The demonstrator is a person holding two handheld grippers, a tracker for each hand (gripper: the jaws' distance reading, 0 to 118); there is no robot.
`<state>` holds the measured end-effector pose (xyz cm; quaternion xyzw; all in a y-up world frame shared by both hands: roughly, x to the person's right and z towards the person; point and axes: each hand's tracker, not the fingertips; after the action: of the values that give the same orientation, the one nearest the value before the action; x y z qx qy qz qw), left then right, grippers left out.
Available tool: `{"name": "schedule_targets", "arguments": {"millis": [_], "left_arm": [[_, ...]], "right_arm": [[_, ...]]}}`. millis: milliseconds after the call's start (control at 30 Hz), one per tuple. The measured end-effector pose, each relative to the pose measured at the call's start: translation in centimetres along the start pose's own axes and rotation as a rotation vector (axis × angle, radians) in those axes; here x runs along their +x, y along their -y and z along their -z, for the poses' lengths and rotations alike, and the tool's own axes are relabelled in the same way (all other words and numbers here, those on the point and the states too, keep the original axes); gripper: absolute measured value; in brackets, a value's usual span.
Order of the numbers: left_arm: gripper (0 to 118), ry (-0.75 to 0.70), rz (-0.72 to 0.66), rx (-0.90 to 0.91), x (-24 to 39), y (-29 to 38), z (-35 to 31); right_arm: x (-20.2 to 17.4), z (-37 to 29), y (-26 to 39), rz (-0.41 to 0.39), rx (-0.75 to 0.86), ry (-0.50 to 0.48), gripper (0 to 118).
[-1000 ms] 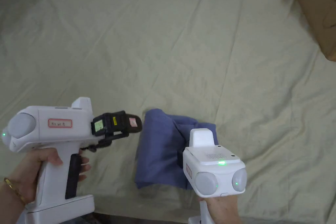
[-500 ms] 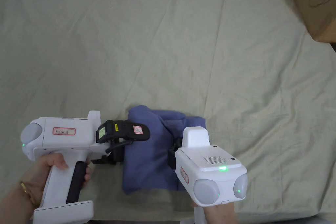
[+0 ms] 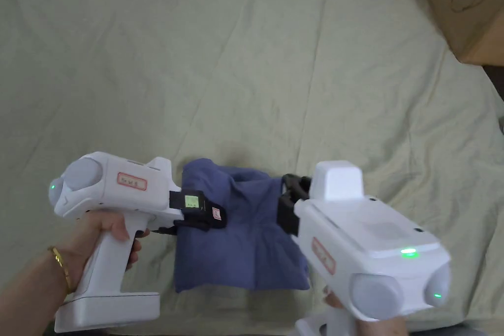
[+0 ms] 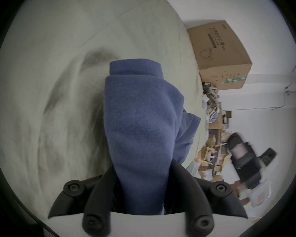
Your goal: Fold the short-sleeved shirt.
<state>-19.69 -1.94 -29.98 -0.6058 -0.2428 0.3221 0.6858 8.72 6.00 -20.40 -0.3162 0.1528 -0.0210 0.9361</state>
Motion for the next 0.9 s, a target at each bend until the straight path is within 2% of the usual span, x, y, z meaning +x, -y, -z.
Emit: {"name": "schedule_targets", "arguments": {"millis": [167, 300, 467, 567, 733, 900], "left_arm": [[17, -0.051, 0.06, -0.009, 2.6, -0.7, -3.3], [17, -0.18, 0.095, 0.018, 0.8, -1.6, -8.9], [17, -0.325, 0.054, 0.06, -6.0, -3.2, -17.2], [17, -0.493, 0.068, 0.095, -9.4, -4.1, -21.9], [17, -0.668, -0.04, 0.136, -14.7, -4.7, -27.0], [20, -0.832, -0.072, 0.152, -18.1, -6.7, -30.4]], "right_arm": [[1.8, -5.4, -4.0, -0.017, 0.185, 0.044, 0], [2.6, -7.7, -5.1, 0.015, 0.251, 0.054, 0], [1.8, -7.8, -4.3, 0.048, 0.251, 0.068, 0], [0.9, -7.3, -3.6, 0.071, 0.208, 0.041, 0], [-0.8, -6.1, -3.2, 0.05, 0.166, 0.046, 0], [-3.1, -4.9, -4.0, 0.032, 0.145, 0.067, 0]]}}
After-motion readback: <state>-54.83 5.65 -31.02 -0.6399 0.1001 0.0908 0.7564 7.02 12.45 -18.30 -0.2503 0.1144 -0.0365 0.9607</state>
